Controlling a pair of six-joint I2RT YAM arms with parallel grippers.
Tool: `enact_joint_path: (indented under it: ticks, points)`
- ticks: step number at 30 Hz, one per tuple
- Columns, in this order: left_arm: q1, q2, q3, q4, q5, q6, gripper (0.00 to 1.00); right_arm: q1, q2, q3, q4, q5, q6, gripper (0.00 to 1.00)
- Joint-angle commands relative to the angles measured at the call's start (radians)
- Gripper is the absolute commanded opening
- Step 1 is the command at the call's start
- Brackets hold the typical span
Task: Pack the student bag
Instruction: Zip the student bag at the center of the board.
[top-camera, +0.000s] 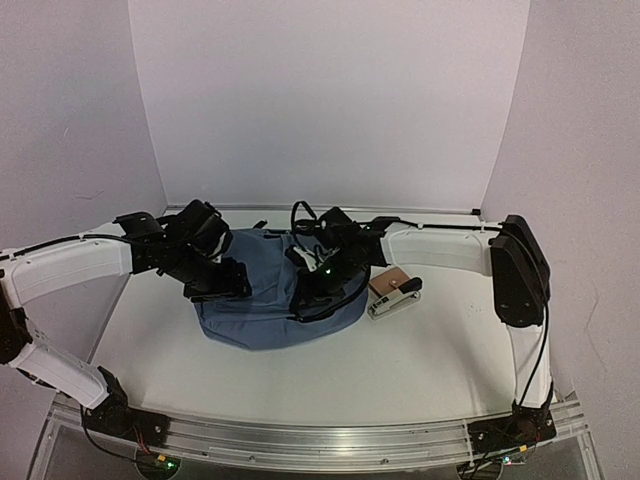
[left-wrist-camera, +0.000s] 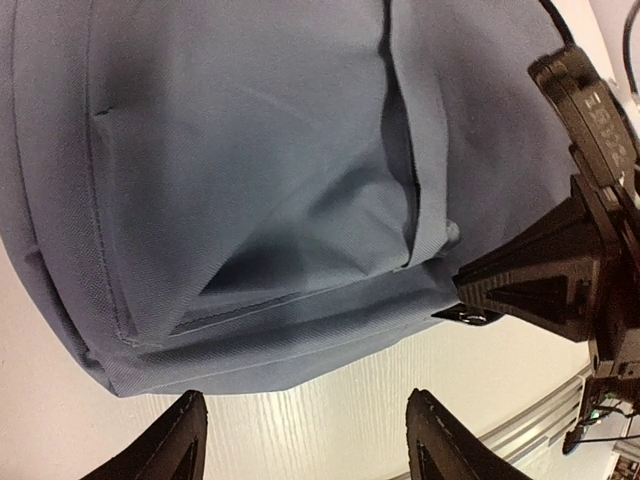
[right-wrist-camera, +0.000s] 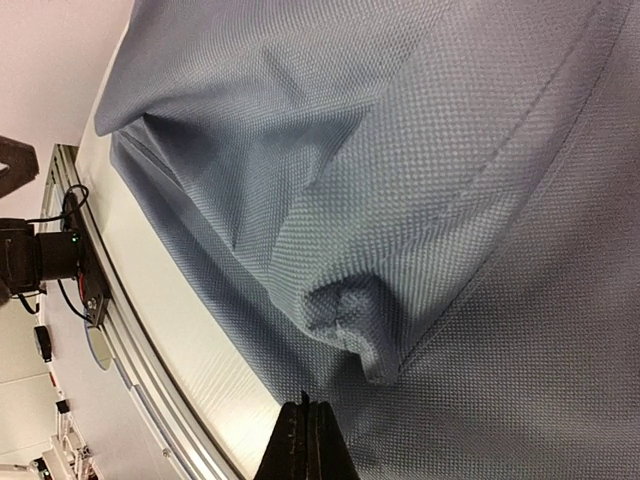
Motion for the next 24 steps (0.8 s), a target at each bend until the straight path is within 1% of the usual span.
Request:
enact_joint_path:
  ticks: [1,4,8,12,18,21,24]
  points:
    - [-0.049,-0.050,-0.004,0.108,-0.025,0.131,0.68,-0.064,-0.143,-0.055,0.007,0.004,-0.010,0.00]
    - [-0.074,-0.040,-0.021,0.173,-0.024,0.210,0.68,-0.088,-0.194,-0.121,0.009,0.022,-0.010,0.00]
    - [-0.095,0.028,0.006,0.193,-0.001,0.308,0.69,-0.099,-0.232,-0.188,0.015,0.014,0.000,0.00]
    - [-0.128,0.129,0.052,0.199,0.003,0.413,0.69,-0.109,-0.248,-0.207,0.019,0.029,0.003,0.00]
    - [-0.161,0.252,0.118,0.237,-0.007,0.523,0.69,-0.121,-0.253,-0.211,0.024,0.025,0.012,0.00]
    - [-0.175,0.313,0.156,0.233,-0.017,0.561,0.68,-0.126,-0.260,-0.216,0.025,0.027,0.016,0.00]
    - [-0.186,0.359,0.178,0.221,-0.027,0.579,0.63,-0.135,-0.269,-0.223,0.025,0.031,0.016,0.00]
